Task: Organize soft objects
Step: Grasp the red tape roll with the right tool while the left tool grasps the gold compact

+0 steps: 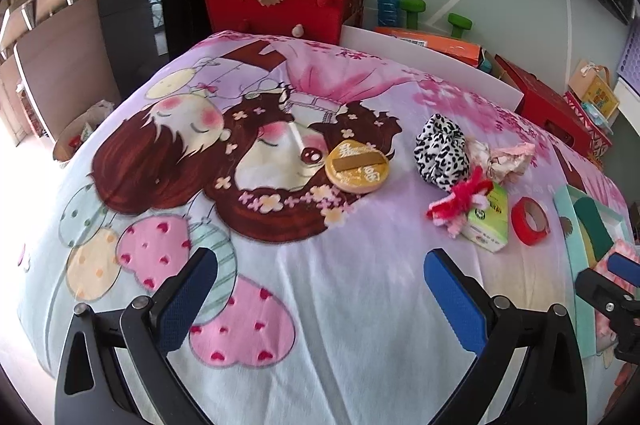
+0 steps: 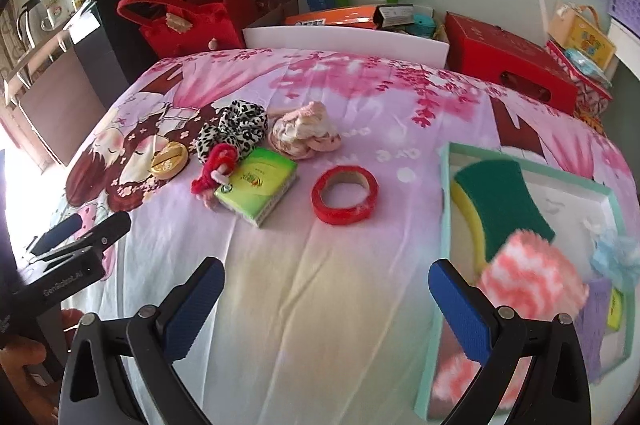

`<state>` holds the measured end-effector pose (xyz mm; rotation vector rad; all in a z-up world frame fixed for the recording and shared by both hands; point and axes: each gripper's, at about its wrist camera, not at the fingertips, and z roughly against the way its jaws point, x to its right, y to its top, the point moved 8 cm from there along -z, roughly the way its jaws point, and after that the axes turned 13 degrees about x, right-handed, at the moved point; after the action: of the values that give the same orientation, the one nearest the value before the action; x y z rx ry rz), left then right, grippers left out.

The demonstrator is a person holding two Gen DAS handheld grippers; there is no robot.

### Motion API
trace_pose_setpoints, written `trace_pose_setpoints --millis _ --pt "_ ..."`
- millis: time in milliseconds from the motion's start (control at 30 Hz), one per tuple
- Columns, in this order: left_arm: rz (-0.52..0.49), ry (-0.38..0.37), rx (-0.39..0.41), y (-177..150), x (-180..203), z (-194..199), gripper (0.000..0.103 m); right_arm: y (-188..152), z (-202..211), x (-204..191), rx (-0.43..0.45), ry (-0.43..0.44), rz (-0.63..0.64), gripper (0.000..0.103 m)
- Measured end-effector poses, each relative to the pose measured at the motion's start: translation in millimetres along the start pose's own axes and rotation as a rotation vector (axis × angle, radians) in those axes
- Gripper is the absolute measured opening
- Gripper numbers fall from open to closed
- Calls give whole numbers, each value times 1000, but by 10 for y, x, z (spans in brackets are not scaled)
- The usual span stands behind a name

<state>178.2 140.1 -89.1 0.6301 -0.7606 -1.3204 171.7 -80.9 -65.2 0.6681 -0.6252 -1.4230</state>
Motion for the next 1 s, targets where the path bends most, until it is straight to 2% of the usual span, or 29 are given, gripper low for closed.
trace_pose_setpoints --millis 167,267,433,700,833,900,967,1000 --pt "-23 -38 2 115 60 -116 103 32 -213 -11 -23 12 -13 103" --pt "-39 -38 -43 156 88 -256 103 24 -339 -2 -40 2 1 102" --pt "-49 -80 -69 200 161 -437 103 -1 -522 42 -69 -17 10 90" --pt "-87 -91 -98 243 243 -698 101 -13 -754 106 -96 -35 11 81" --pt "-108 -87 -105 258 266 -815 90 -8 -850 129 -107 -43 11 77" --pt "-115 -85 -116 259 272 -882 89 0 -895 150 -109 -48 8 77" --pt "-122 -82 -122 253 280 -931 80 9 -928 159 -110 -47 6 74" --pt "-123 -81 -123 251 283 -945 79 15 -938 158 -109 -48 7 72"
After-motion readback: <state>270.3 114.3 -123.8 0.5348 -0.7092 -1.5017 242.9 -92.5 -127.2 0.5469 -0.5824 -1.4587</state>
